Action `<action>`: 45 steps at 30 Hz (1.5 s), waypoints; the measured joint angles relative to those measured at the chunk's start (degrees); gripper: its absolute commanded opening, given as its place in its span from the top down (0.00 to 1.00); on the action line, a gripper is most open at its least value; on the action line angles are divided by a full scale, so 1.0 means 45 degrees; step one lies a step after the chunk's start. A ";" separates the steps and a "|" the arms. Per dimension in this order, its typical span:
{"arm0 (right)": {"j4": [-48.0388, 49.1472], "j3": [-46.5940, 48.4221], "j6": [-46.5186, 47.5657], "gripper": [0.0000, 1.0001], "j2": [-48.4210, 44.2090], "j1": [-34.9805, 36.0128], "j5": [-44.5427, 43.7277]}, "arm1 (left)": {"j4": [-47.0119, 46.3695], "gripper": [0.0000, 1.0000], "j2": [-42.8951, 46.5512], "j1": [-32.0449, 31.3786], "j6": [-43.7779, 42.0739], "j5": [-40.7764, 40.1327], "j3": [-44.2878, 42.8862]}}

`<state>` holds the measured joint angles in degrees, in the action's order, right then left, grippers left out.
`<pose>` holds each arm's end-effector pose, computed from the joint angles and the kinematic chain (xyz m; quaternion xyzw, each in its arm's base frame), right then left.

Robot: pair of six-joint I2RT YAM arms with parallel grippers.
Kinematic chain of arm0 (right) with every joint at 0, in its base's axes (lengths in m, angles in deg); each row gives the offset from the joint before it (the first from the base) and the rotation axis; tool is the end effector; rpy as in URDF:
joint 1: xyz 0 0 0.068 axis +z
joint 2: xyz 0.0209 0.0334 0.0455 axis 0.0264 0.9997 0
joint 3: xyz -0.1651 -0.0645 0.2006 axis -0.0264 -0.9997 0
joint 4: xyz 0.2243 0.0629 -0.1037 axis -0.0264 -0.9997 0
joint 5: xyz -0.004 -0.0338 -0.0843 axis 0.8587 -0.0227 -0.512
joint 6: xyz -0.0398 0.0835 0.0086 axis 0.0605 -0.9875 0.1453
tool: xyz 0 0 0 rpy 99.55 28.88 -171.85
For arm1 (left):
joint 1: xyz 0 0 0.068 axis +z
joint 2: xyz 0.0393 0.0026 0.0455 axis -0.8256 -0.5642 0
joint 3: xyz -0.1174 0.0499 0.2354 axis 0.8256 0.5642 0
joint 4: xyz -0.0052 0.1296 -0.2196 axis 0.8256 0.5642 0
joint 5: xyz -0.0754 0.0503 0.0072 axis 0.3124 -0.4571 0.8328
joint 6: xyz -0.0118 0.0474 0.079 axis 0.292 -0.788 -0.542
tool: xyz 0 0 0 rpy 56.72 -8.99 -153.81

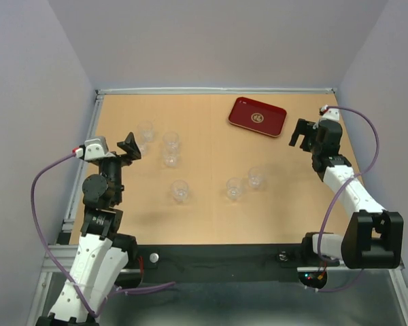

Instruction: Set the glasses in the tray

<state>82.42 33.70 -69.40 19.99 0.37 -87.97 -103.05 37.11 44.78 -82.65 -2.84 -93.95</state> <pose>0.3182 -0.0175 0.2444 0.1105 0.8334 -0.0195 0.5412 0.1760 -0.0123 0.3521 -0.0719 0.5704 -0.0362 0.8174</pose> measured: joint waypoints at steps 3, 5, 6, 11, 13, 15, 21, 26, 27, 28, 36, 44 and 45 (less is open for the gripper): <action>-0.0005 0.0000 0.0136 0.00 -0.0078 0.0000 0.0359 | 0.0053 0.01 -0.0102 -0.0010 0.0044 0.0223 0.0000; -0.0015 -0.0005 0.0622 0.00 -0.0253 0.0000 0.1137 | 0.0068 0.01 -0.0126 -0.0010 0.0058 0.0384 0.0000; -0.0029 -0.0010 0.1122 0.00 -0.0442 -0.0005 0.1957 | 0.0063 0.01 -0.0141 -0.0010 0.0068 0.0427 0.0000; -0.0102 -0.0282 0.3356 0.00 -0.2225 -0.0024 0.5382 | 0.0058 0.01 -0.0248 -0.0136 0.0126 0.0991 0.0000; -0.0418 -0.0296 0.4221 0.00 -0.2885 -0.0024 0.6596 | 0.0112 0.01 -0.0350 -0.0160 0.0155 0.1190 -0.0044; -0.0709 -0.0291 0.4862 0.00 -0.3191 -0.0024 0.7465 | 0.0170 0.01 -0.0573 -0.0219 0.0189 0.1627 -0.0146; -0.2492 0.0039 0.6353 0.00 -0.1749 -0.0024 0.9802 | 0.0287 0.01 -0.0845 -0.0238 0.0243 0.2458 -0.0374; -0.4133 0.1020 0.7164 0.00 0.0287 -0.0024 1.0666 | 0.0359 0.01 -0.1122 -0.0257 0.0253 0.2939 -0.0432; -0.4260 0.1093 0.7223 0.00 0.0418 -0.0024 1.0720 | 0.0393 0.01 -0.1171 -0.0257 0.0253 0.3031 -0.0461; -0.4483 0.1224 0.7310 0.00 0.0597 -0.0024 1.0720 | 0.0457 0.01 -0.1258 -0.0272 0.0257 0.3206 -0.0539; -0.4993 0.1739 0.7601 0.09 0.2035 0.0146 1.0613 | 0.0646 0.01 -0.1681 -0.0345 0.0330 0.3920 -0.0714; -0.5858 0.1783 0.8223 0.33 0.2705 0.1608 1.0739 | 0.0767 0.01 -0.1768 -0.0345 0.0340 0.4022 -0.0719; -0.5867 0.1783 0.8194 0.36 0.2754 0.1710 1.0739 | 0.0767 0.01 -0.1768 -0.0350 0.0345 0.4075 -0.0719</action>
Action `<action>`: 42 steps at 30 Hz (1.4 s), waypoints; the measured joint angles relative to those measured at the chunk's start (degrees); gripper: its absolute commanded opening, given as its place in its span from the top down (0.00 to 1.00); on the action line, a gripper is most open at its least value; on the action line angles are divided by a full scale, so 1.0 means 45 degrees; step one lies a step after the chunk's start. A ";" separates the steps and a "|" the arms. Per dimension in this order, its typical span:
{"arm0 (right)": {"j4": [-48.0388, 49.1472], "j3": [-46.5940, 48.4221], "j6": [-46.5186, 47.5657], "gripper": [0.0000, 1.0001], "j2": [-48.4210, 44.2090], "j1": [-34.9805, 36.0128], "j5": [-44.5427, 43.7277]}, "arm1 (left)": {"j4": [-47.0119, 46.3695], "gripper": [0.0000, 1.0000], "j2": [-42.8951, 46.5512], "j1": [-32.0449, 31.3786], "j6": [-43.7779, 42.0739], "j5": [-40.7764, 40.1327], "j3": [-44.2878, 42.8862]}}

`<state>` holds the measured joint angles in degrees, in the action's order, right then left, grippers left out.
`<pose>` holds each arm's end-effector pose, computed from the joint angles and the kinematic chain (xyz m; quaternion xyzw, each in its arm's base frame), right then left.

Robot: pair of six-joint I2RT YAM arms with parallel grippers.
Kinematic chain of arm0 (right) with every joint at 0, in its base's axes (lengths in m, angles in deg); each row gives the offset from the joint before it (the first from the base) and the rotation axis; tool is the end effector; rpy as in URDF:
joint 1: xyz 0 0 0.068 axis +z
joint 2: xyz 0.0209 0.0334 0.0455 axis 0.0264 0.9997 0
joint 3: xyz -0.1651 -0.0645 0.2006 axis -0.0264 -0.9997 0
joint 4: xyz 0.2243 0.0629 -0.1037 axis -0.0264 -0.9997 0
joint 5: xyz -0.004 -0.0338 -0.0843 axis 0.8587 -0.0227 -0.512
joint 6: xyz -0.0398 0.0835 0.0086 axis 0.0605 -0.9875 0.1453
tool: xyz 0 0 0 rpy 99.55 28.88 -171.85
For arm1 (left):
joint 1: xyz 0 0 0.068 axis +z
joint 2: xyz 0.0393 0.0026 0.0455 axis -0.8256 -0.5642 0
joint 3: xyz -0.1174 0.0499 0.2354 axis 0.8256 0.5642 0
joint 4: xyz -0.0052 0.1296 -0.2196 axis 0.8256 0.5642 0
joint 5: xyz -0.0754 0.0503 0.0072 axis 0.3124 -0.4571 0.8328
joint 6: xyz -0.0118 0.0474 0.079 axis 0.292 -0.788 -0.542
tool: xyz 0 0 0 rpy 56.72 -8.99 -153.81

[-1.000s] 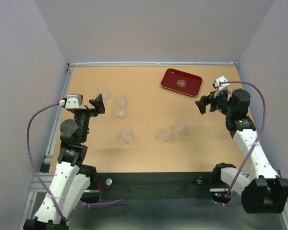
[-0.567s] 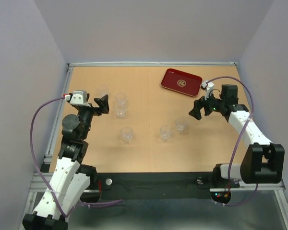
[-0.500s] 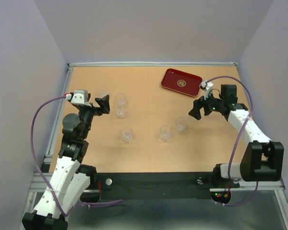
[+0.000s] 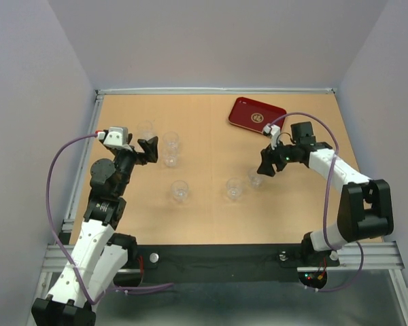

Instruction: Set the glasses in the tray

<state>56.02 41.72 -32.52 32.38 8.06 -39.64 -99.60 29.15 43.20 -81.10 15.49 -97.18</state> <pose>0.2957 0.0888 0.1910 -0.3634 0.8249 0.2742 0.3351 0.2013 -0.0500 0.3420 0.0613 0.6244 -0.1443 0.7652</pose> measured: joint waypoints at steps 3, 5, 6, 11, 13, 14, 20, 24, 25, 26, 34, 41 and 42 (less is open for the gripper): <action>-0.0010 0.0000 -0.0068 0.45 0.0471 0.0306 -0.0233 | 0.0000 0.01 0.0000 -0.0039 0.0000 0.0131 0.0000; -0.0039 0.0000 -0.0102 0.48 0.0782 0.0418 -0.0423 | 0.0000 0.01 0.0000 -0.0053 -0.0005 0.0160 0.0000; -0.0078 0.0000 -0.0131 0.52 0.0928 0.0491 -0.0559 | 0.0000 0.01 0.0005 -0.0053 -0.0005 0.0165 0.0000; -0.0199 0.0000 -0.0136 0.72 0.1030 0.0719 -0.1049 | 0.0000 0.01 0.0000 -0.0068 -0.0005 0.0175 0.0000; -0.0214 0.0000 -0.0107 0.86 0.1025 0.0777 -0.1219 | 0.0000 0.01 0.0000 -0.0068 0.0000 0.0185 0.0000; -0.0209 0.0000 -0.0117 0.89 0.1025 0.0806 -0.1345 | 0.0000 0.01 0.0000 -0.0068 0.0000 0.0199 0.0000; -0.0214 0.0000 -0.0039 0.99 0.0976 0.0826 -0.1778 | 0.0000 0.01 0.0000 -0.0068 0.0000 0.0272 0.0000; -0.0437 0.0466 0.0039 1.00 0.0942 0.0831 -0.2618 | -0.0005 0.01 0.0000 -0.0068 0.0000 0.0321 0.0000; -0.0495 0.0797 -0.0010 0.99 0.0991 0.0831 -0.2905 | -0.0005 0.01 0.0000 -0.0073 0.0000 0.0325 0.0000; -0.0495 0.1127 -0.0073 0.99 0.1049 0.0831 -0.3152 | -0.0005 0.01 0.0000 -0.0068 0.0000 0.0335 0.0000; 0.1064 0.4760 -0.2176 1.00 0.3502 0.0860 -0.5270 | -0.0005 0.01 0.0024 -0.0073 0.0000 0.0359 0.0000; 0.1598 0.8344 -0.4527 0.99 0.6853 0.0903 -0.6946 | -0.0010 0.01 0.0015 -0.0078 -0.0005 0.0364 0.0000; 0.1613 0.8820 -0.4818 1.00 0.7276 0.0913 -0.7218 | -0.0010 0.01 0.0010 -0.0078 -0.0005 0.0364 0.0000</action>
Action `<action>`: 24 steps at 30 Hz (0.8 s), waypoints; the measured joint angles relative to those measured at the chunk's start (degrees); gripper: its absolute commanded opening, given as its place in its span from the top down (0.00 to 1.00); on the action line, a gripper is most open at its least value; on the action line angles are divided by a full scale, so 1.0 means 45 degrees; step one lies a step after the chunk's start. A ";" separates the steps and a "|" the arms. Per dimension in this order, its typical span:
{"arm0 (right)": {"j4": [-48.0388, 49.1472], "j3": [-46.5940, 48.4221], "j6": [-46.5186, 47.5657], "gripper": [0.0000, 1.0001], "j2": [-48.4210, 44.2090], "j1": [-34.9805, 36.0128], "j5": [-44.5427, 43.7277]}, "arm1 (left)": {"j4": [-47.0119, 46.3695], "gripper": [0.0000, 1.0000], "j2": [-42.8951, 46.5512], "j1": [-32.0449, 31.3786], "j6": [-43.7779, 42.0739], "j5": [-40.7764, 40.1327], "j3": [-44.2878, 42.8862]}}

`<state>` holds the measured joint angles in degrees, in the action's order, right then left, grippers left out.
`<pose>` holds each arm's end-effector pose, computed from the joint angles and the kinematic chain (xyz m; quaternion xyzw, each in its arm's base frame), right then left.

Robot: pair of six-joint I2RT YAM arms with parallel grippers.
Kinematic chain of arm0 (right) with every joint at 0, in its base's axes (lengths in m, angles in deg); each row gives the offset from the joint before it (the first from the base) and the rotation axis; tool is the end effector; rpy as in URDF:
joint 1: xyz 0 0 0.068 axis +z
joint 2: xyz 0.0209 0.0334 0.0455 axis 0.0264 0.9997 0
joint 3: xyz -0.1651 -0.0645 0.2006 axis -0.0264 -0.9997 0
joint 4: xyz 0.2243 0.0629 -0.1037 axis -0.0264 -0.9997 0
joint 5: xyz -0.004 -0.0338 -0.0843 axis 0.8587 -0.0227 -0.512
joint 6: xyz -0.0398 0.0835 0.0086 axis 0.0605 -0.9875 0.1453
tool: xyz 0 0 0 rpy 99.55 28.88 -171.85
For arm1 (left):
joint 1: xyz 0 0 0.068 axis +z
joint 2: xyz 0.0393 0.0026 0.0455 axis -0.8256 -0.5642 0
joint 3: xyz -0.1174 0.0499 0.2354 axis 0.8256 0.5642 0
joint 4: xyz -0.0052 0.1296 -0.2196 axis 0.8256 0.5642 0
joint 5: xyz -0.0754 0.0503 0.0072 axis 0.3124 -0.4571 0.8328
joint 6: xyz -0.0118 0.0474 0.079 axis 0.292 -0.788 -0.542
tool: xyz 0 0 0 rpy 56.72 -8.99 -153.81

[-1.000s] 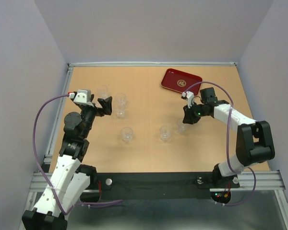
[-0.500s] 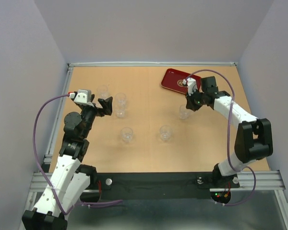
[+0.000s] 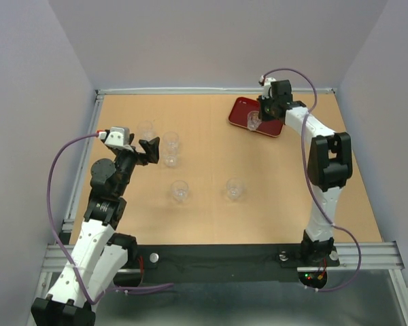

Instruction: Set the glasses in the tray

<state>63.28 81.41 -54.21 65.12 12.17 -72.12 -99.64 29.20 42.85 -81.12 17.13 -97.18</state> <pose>0.4832 0.1030 0.2057 -0.1619 0.8944 0.0807 0.4090 0.2001 -0.0534 0.3422 0.0744 0.6225 -0.1553 0.7634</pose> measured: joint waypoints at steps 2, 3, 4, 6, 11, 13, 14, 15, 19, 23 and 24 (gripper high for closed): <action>-0.0015 0.0860 -0.0413 1.00 0.0661 0.0005 -0.0461 | 0.0000 0.01 -0.0029 0.0000 0.0000 0.0005 0.0000; -0.0005 0.1316 -0.0588 1.00 0.0952 0.0010 -0.0651 | -0.0010 0.01 -0.0044 0.0000 0.0000 0.0005 0.0000; 0.0024 0.1603 -0.0704 0.99 0.1195 0.0024 -0.0787 | -0.0019 0.01 -0.0063 0.0000 -0.0005 0.0005 0.0000; 0.0000 0.2482 -0.1098 0.99 0.1690 0.0073 -0.1107 | -0.0015 0.01 -0.0126 0.0000 -0.0005 0.0005 0.0000; 0.0204 0.4405 -0.1642 0.99 0.2948 0.0296 -0.1870 | -0.0024 0.01 -0.0219 0.0000 -0.0010 0.0005 0.0000; 0.0219 0.5100 -0.1763 1.00 0.3546 0.0369 -0.2093 | -0.0024 0.01 -0.0262 0.0000 -0.0010 0.0010 0.0000; 0.0243 0.5377 -0.1821 1.00 0.3808 0.0408 -0.2200 | -0.0024 0.01 -0.0277 0.0000 -0.0010 0.0005 0.0000; 0.0243 0.5659 -0.1885 1.00 0.4090 0.0418 -0.2307 | -0.0029 0.01 -0.0311 -0.0005 -0.0010 0.0010 0.0000; 0.0238 0.6766 -0.2016 1.00 0.5207 0.0500 -0.2618 | -0.0029 0.01 -0.0393 0.0000 -0.0015 0.0029 0.0000; 0.0272 0.7315 -0.2055 0.99 0.5683 0.0568 -0.2880 | -0.0029 0.01 -0.0408 0.0000 -0.0019 0.0039 0.0000; 0.0291 0.7363 -0.2055 0.98 0.5693 0.0568 -0.2968 | -0.0029 0.01 -0.0408 0.0000 -0.0019 0.0039 0.0000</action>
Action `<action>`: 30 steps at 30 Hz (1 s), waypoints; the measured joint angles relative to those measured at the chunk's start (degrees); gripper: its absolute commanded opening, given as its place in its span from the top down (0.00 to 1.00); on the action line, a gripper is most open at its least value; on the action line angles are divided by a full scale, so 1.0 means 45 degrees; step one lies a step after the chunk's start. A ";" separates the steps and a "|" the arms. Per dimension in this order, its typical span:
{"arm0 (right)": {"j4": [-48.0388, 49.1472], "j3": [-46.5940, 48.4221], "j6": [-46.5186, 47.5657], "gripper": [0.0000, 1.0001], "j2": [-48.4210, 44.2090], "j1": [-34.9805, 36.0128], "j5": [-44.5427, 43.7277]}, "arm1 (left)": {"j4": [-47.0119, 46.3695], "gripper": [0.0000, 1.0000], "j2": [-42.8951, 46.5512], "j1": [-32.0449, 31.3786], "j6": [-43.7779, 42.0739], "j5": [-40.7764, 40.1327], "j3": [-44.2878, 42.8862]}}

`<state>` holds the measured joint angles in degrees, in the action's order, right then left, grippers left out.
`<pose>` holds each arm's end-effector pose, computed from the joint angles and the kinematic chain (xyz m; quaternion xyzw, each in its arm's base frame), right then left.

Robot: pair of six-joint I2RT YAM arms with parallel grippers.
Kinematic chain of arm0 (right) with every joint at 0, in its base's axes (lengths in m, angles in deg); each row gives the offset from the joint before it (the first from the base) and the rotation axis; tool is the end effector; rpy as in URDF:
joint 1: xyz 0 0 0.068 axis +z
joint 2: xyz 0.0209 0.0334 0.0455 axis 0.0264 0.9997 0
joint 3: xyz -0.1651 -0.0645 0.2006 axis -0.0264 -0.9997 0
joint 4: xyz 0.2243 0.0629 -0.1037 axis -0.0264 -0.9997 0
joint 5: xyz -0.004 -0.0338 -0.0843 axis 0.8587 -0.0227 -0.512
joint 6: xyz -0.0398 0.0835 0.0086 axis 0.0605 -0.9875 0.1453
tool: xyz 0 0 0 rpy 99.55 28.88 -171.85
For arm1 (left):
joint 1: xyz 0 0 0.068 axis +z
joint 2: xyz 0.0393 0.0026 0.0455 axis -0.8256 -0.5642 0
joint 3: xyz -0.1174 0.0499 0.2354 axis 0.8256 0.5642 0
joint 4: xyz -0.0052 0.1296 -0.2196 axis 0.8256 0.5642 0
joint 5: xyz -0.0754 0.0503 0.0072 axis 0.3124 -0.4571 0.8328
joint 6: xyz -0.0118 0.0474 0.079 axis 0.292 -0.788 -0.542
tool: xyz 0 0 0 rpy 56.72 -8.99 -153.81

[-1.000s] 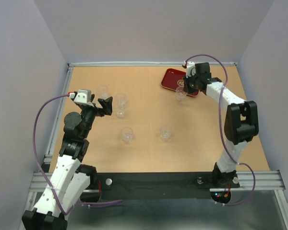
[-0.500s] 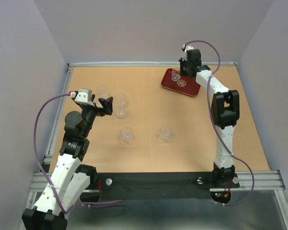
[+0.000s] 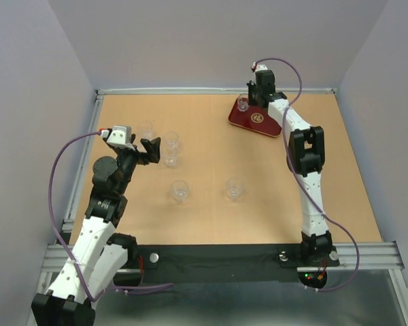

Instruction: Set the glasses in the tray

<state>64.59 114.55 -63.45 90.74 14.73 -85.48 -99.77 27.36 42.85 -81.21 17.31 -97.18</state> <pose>0.5868 0.1301 0.1850 -0.0556 0.8739 0.0287 0.4821 0.2070 -0.0553 0.3364 0.0764 0.6339 -0.1547 0.7539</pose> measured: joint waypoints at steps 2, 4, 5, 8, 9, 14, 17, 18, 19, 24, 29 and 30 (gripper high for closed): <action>0.0063 0.0087 0.0015 0.96 0.0000 0.0000 -0.0112 | 0.0000 0.01 -0.0010 -0.0005 0.0000 0.0005 0.0000; 0.0199 0.0102 0.0029 0.90 0.0000 0.0000 -0.0199 | 0.0000 0.01 -0.0029 0.0000 0.0000 0.0010 0.0000; 0.0233 0.0102 0.0053 0.86 0.0000 0.0000 -0.0228 | 0.0000 0.01 -0.0039 -0.0005 0.0000 0.0010 0.0000; 0.0296 0.0102 0.0121 0.76 0.0073 0.0000 -0.0325 | 0.0005 0.01 -0.0092 0.0000 -0.0005 0.0015 0.0000; 0.0291 0.0102 0.0126 0.75 0.0102 0.0000 -0.0321 | 0.0005 0.01 -0.0102 -0.0005 -0.0015 0.0019 0.0000; 0.0316 0.0131 0.0180 0.57 0.0219 0.0000 -0.0291 | -0.0005 0.01 -0.0117 -0.0005 -0.0087 0.0131 0.0000; 0.0359 0.0185 0.0214 0.53 0.0238 0.0000 -0.0219 | 0.0000 0.01 -0.0165 -0.0005 -0.0112 0.0267 0.0000; 0.0384 0.0223 0.0248 0.50 0.0238 0.0000 -0.0194 | 0.0000 0.01 -0.0185 -0.0005 -0.0141 0.0350 0.0000; 0.0389 0.0291 0.0291 0.48 0.0238 0.0000 -0.0175 | -0.0005 0.01 -0.0189 -0.0005 -0.0160 0.0427 0.0000; 0.0529 0.0384 0.0495 0.47 0.0160 0.0000 -0.0180 | -0.0039 0.01 -0.0209 -0.0005 -0.0194 0.0835 0.0000; 0.0568 -0.0534 0.1015 0.47 -0.0971 0.0000 -0.0005 | -0.0219 0.02 -0.0369 -0.0107 -0.0189 0.1486 0.0000; 0.0534 -0.1107 0.1195 0.47 -0.1593 0.0000 0.0199 | -0.0287 0.03 -0.0476 -0.0175 -0.0189 0.1812 0.0000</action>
<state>66.99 109.56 -58.07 83.57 14.73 -84.58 -101.06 25.22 42.07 -82.06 25.46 -97.18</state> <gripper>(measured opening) 0.533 0.984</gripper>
